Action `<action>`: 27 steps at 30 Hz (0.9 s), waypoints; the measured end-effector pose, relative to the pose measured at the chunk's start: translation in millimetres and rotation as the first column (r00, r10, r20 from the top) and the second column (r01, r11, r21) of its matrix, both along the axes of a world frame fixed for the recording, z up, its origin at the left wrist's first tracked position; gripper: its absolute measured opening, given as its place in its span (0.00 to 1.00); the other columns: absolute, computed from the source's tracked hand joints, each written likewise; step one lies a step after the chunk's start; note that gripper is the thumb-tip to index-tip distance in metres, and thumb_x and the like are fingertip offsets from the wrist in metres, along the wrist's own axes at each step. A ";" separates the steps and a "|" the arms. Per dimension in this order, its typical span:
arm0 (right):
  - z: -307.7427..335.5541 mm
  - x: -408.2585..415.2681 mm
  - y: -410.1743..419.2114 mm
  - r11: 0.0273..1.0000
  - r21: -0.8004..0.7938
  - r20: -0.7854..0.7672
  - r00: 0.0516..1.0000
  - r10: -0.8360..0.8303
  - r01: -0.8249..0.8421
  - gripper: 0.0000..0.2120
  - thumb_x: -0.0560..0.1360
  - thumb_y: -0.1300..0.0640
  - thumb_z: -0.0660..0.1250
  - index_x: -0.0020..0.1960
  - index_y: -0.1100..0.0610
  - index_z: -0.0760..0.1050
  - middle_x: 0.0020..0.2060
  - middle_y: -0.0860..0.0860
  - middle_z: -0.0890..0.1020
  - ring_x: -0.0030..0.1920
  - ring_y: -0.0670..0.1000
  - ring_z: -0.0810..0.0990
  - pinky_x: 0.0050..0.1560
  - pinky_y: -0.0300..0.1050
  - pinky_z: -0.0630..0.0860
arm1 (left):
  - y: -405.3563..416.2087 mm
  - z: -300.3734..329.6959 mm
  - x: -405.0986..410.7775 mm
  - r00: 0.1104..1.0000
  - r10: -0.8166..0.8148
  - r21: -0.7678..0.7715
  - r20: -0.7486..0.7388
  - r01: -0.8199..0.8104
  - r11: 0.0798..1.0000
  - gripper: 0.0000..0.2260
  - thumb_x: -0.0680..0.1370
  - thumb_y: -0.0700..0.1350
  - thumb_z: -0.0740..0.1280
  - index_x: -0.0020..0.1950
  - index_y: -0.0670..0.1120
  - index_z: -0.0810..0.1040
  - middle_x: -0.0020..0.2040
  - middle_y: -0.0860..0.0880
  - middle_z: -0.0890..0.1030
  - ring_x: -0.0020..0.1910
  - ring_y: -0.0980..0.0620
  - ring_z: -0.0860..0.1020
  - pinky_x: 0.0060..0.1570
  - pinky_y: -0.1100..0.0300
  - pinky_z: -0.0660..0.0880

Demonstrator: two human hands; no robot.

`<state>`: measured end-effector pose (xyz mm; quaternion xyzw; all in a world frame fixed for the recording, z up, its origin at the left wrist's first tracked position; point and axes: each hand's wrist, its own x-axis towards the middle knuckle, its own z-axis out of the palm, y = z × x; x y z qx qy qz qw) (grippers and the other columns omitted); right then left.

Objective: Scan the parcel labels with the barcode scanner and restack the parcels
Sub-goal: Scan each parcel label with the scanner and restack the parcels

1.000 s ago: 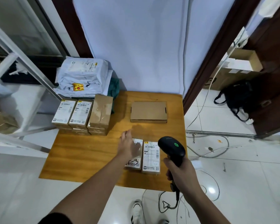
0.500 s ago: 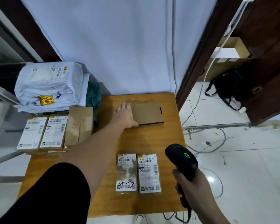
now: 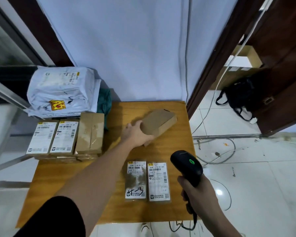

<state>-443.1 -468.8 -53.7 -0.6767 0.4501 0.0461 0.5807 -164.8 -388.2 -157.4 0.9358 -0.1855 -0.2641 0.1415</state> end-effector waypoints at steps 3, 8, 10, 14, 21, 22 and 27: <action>14.3 -3.1 -2.2 1.000 -0.018 0.048 0.999 -0.003 0.004 0.03 0.77 0.57 0.70 0.50 0.55 0.77 0.27 0.53 0.80 0.25 0.49 0.76 0.30 0.45 0.73 | 17.3 38.8 -19.1 0.862 0.242 -0.303 -0.446 -0.400 0.865 0.40 0.66 0.70 0.74 0.73 0.55 0.73 0.68 0.51 0.80 0.62 0.47 0.79 0.64 0.49 0.77; 50.9 -8.4 -3.9 0.999 -0.021 0.185 0.982 -0.038 0.043 0.04 0.78 0.57 0.71 0.51 0.55 0.77 0.29 0.54 0.80 0.30 0.52 0.79 0.33 0.49 0.76 | 57.2 107.8 -76.8 0.347 0.050 -0.296 -0.937 -0.859 0.417 0.35 0.70 0.67 0.73 0.69 0.46 0.78 0.65 0.38 0.82 0.67 0.38 0.78 0.69 0.43 0.74; 64.8 -13.3 -6.2 0.997 -0.023 0.237 0.969 -0.064 0.071 0.05 0.77 0.57 0.71 0.50 0.57 0.77 0.29 0.54 0.79 0.30 0.52 0.78 0.33 0.49 0.75 | 71.5 125.7 -107.2 0.271 -0.035 -0.268 -0.962 -0.917 0.295 0.36 0.71 0.68 0.70 0.70 0.45 0.78 0.68 0.38 0.80 0.70 0.37 0.76 0.69 0.44 0.74; 89.1 -25.1 -14.5 0.993 -0.051 0.334 0.939 -0.085 0.108 0.05 0.77 0.57 0.72 0.50 0.58 0.78 0.33 0.58 0.83 0.30 0.50 0.78 0.32 0.47 0.75 | 88.5 145.7 -168.1 0.230 -0.094 -0.245 -0.969 -0.947 0.208 0.36 0.74 0.69 0.65 0.71 0.44 0.80 0.69 0.35 0.78 0.64 0.37 0.76 0.68 0.46 0.74; 106.6 -50.3 -18.9 0.996 -0.081 0.412 0.911 -0.004 0.041 0.18 0.73 0.52 0.78 0.58 0.43 0.75 0.49 0.45 0.87 0.50 0.50 0.85 0.56 0.61 0.82 | 100.8 166.8 -241.8 0.268 -0.192 -0.298 -0.944 -0.943 0.148 0.40 0.74 0.72 0.62 0.75 0.44 0.76 0.70 0.32 0.75 0.63 0.34 0.78 0.69 0.45 0.71; 108.6 -55.3 -17.0 0.997 -0.071 0.428 0.904 0.013 0.019 0.21 0.72 0.51 0.78 0.60 0.43 0.75 0.51 0.44 0.86 0.53 0.49 0.85 0.59 0.63 0.81 | 100.0 169.9 -250.3 0.275 -0.201 -0.302 -0.940 -0.946 0.121 0.39 0.75 0.71 0.61 0.74 0.44 0.76 0.69 0.33 0.76 0.62 0.34 0.79 0.68 0.45 0.72; 109.4 -69.0 -7.9 0.999 -0.013 0.490 0.870 0.050 -0.051 0.30 0.68 0.46 0.80 0.67 0.49 0.76 0.55 0.45 0.86 0.56 0.51 0.85 0.60 0.59 0.82 | 89.8 189.7 -277.4 0.321 -0.209 -0.338 -0.924 -0.940 0.047 0.36 0.76 0.68 0.62 0.74 0.44 0.76 0.73 0.32 0.74 0.73 0.31 0.72 0.79 0.42 0.61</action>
